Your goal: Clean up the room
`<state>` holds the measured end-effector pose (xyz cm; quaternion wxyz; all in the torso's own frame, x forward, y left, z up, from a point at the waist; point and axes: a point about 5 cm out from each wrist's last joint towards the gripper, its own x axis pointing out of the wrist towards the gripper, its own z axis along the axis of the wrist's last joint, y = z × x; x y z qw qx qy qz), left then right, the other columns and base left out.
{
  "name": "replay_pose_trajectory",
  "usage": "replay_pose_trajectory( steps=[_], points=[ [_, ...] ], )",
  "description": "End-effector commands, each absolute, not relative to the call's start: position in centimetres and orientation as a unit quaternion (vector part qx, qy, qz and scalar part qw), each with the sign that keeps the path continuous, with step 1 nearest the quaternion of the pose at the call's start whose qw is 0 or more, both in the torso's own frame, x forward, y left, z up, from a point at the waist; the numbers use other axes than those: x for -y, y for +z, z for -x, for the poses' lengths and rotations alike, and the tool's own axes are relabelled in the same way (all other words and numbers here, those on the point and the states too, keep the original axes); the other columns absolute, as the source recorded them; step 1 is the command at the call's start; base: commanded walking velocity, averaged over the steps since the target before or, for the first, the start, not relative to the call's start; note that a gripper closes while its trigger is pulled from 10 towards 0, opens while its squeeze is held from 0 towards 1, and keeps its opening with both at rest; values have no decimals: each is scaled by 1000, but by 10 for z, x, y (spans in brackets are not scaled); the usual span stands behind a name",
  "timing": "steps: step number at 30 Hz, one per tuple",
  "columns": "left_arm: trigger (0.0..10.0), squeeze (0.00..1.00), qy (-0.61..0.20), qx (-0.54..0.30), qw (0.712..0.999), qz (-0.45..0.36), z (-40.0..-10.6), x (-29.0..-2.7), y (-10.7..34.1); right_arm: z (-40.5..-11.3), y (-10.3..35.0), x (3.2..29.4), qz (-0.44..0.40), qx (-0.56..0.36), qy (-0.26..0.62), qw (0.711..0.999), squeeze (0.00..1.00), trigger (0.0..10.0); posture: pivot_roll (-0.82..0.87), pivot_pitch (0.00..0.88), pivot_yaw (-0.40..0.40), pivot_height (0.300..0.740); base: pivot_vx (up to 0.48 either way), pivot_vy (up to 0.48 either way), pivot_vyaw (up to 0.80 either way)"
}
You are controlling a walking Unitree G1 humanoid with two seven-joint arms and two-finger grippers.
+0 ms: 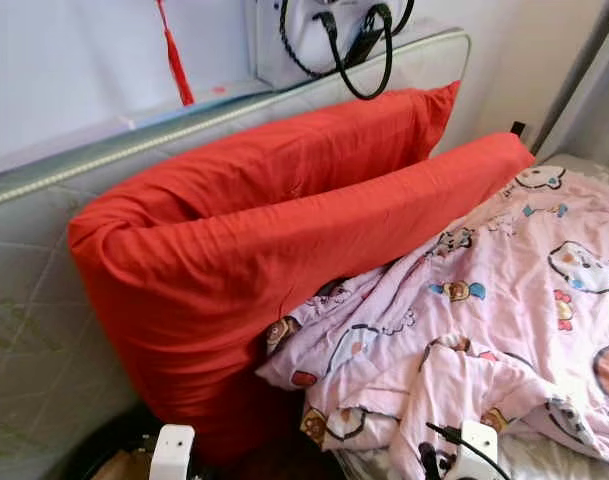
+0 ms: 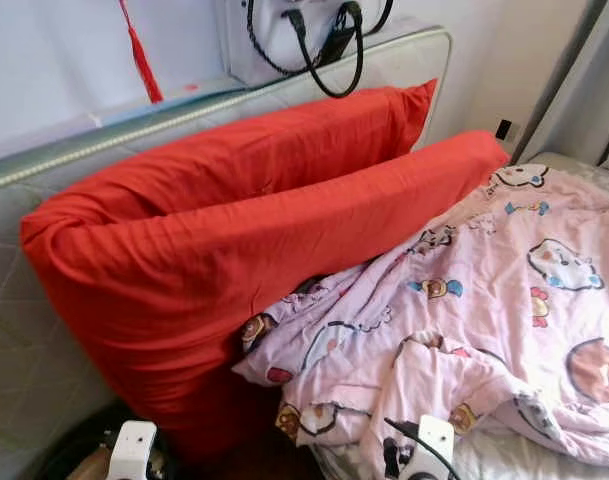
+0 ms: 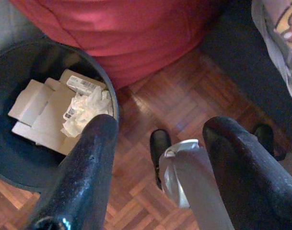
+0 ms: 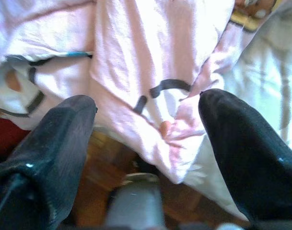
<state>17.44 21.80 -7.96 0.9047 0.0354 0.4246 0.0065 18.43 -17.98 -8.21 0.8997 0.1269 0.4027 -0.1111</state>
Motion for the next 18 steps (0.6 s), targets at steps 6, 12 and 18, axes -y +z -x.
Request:
replay_pose_trajectory(
  steps=[6, 12, 18],
  points=[
    [10000, 0, -1, -421, 906, -47, -175, -219, -79, -183, -82, 184, -121, -404, -112, 900, 0, 10000, 155, 53, -19, 740, 0, 0, -742],
    [10000, 0, 25, -373, 927, -17, -179, -219, -74, -213, -62, 182, -114, -325, -81, 935, 0, 10000, 150, 63, -28, 740, 0, 0, 0],
    [10000, 0, 28, -209, 977, 2, -239, -211, -29, -242, -36, 179, -90, -230, -20, 969, 0, 10000, 147, 75, -36, 740, 0, 0, 0]
  ],
)
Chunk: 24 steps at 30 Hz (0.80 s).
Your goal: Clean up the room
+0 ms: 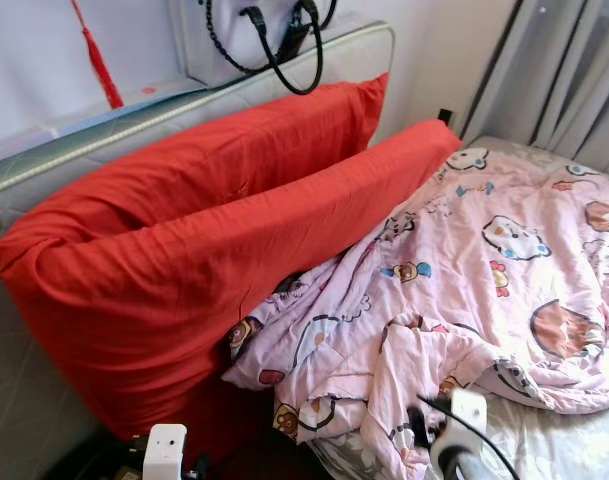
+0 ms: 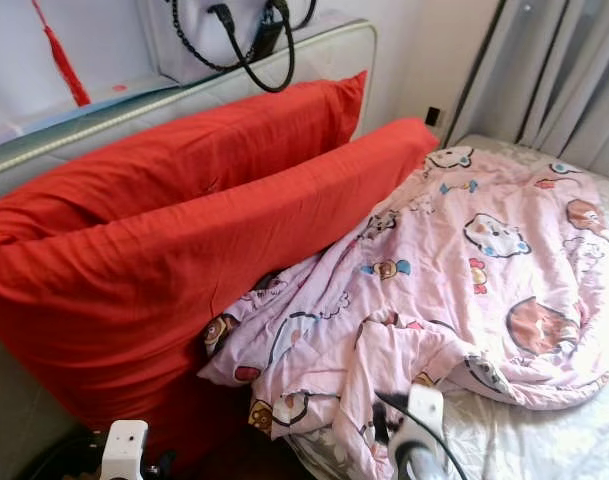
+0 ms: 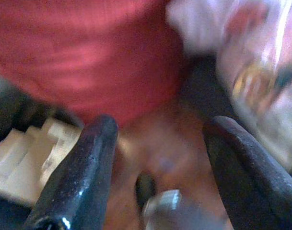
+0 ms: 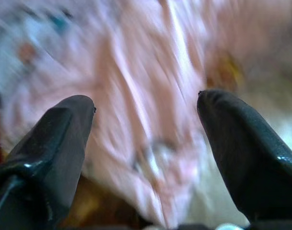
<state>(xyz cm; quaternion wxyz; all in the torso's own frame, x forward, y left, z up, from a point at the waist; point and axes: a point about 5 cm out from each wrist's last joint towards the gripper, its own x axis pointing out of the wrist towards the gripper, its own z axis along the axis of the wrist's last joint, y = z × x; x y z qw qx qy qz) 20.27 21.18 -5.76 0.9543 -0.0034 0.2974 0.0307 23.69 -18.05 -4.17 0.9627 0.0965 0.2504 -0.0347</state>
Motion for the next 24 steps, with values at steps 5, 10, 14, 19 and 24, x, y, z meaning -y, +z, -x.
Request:
replay_pose_trajectory(
  steps=[5, 10, 14, 19, 24],
  points=[
    [10000, 0, 26, -69, 997, 1, -267, -215, 16, -252, -20, 181, -80, -164, -14, 983, 0, 10000, 142, 77, -44, 740, 0, 0, 0],
    [10000, 0, 33, -11, 999, -6, -261, -216, 34, -247, -18, 178, -76, -141, -1, 987, 0, 10000, 145, 72, -52, 740, 0, 0, 0],
    [10000, 0, 25, 4, 1000, -12, -255, -211, 38, -244, -16, 175, -74, -125, 4, 989, 0, 10000, 134, 58, -54, 740, 0, 0, 0],
    [10000, 0, 22, 1, 1000, -5, -251, -208, 41, -241, -14, 174, -69, -116, 18, 991, 0, 10000, 136, 49, -55, 740, 0, 0, 0],
    [10000, 0, 14, -3, 1000, -1, -253, -201, 43, -241, -17, 174, -55, -132, 22, 989, 0, 10000, 127, 35, -51, 740, 0, 0, 0]
  ],
)
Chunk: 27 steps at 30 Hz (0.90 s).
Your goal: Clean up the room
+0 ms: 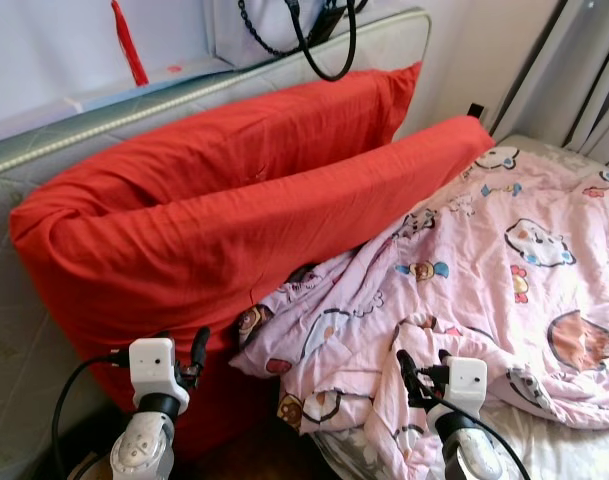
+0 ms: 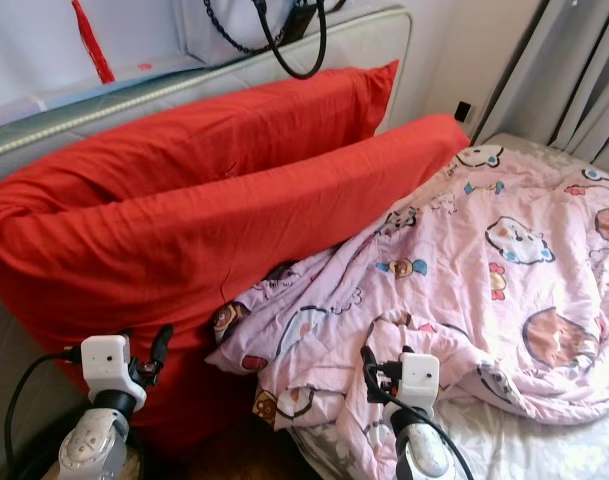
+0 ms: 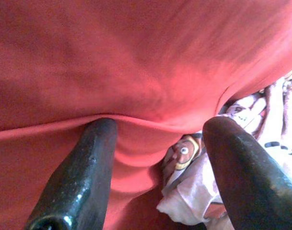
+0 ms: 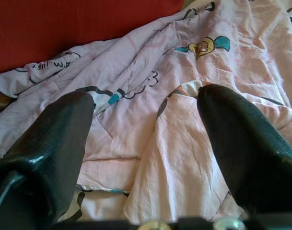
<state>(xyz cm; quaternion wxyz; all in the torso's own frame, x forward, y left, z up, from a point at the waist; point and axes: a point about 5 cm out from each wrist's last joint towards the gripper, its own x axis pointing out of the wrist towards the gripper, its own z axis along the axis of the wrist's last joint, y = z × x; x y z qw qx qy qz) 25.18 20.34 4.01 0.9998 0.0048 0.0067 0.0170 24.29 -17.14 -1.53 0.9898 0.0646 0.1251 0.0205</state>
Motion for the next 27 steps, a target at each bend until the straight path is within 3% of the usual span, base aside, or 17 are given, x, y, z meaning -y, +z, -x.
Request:
replay_pose_trajectory(
  steps=[1, 4, 13, 27],
  points=[
    [10000, 0, 12, -5, 1000, -1, -252, -201, 43, -241, -17, 173, -51, -136, 25, 989, 0, 10000, 126, 31, -50, 740, 0, 0, 0],
    [10000, 0, 11, -10, 1000, -4, -252, -201, 43, -243, -17, 174, -52, -144, 16, 988, 0, 10000, 129, 30, -48, 740, 0, 0, 0],
    [10000, 0, 9, -21, 1000, -10, -250, -203, 44, -244, -18, 173, -56, -144, 7, 988, 0, 10000, 138, 62, -44, 680, 0, 0, 0],
    [10000, 0, 5, -26, 1000, -9, -249, -201, 46, -249, -17, 170, -46, -153, 11, 987, 0, 10000, 138, 73, -46, 670, 0, 0, 0]
  ],
)
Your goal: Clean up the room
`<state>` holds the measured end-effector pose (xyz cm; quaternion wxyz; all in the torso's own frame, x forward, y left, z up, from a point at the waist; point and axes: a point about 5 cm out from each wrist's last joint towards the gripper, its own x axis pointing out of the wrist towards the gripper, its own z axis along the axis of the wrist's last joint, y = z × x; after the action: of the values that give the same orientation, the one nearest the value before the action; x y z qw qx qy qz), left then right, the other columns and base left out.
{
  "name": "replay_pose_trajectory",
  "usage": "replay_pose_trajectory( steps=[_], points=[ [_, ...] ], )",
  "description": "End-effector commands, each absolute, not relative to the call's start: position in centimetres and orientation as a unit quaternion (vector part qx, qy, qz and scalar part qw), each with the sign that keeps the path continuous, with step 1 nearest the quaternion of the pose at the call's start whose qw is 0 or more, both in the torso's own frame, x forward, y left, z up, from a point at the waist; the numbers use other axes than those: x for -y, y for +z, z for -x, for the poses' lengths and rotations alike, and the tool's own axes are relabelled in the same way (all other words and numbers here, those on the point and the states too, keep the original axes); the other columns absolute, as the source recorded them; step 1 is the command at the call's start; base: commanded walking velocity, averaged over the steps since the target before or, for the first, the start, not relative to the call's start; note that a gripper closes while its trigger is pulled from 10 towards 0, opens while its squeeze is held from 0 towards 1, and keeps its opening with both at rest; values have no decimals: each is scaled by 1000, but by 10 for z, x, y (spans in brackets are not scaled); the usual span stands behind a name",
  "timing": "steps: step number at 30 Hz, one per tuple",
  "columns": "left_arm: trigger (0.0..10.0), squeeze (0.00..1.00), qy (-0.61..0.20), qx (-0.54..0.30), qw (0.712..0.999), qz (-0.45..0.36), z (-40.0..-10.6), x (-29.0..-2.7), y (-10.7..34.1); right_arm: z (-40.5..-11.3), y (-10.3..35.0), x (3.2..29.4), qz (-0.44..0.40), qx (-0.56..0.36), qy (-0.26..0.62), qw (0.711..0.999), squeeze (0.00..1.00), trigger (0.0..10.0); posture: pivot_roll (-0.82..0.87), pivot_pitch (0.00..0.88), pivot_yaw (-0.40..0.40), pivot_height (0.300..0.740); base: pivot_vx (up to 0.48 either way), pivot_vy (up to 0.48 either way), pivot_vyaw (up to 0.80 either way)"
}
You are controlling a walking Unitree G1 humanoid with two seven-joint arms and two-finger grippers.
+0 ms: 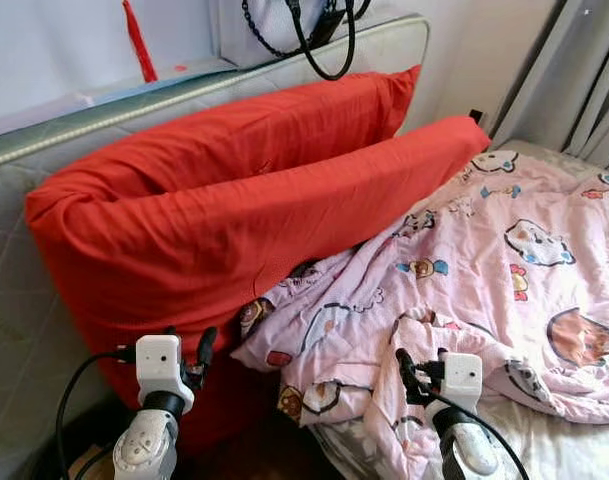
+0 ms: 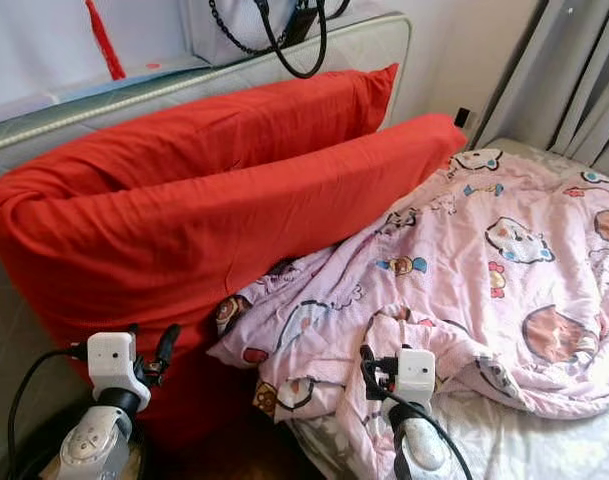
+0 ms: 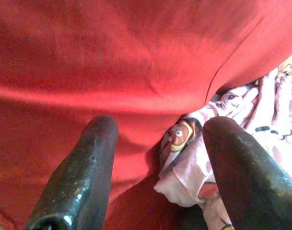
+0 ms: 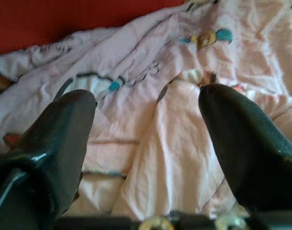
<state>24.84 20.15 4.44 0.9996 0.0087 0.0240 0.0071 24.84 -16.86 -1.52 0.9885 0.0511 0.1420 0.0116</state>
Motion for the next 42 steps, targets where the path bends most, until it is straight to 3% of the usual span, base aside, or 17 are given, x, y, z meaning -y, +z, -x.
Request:
replay_pose_trajectory(
  steps=[1, 3, 29, 35, 42],
  points=[
    [10000, 0, 6, -27, 1000, -9, -248, -201, 45, -249, -17, 170, -46, -155, 10, 987, 0, 10000, 138, 74, -46, 665, 0, 0, 0],
    [10000, 0, 6, -29, 1000, -8, -248, -200, 43, -248, -17, 171, -48, -149, 12, 988, 0, 10000, 138, 74, -46, 651, 0, 0, 0],
    [10000, 0, -5, -38, 999, -5, -249, -195, 41, -247, -21, 169, -42, -169, 13, 985, 0, 10000, 135, 73, -50, 651, 0, 0, 0],
    [10000, 0, -6, -41, 999, -4, -249, -195, 40, -246, -21, 166, -47, -166, 21, 985, 0, 10000, 138, 73, -49, 609, 0, 0, 0],
    [10000, 0, -8, -45, 999, -4, -249, -195, 38, -246, -22, 167, -49, -168, 17, 984, 0, 10000, 136, 76, -47, 609, 0, 0, 0]
  ],
)
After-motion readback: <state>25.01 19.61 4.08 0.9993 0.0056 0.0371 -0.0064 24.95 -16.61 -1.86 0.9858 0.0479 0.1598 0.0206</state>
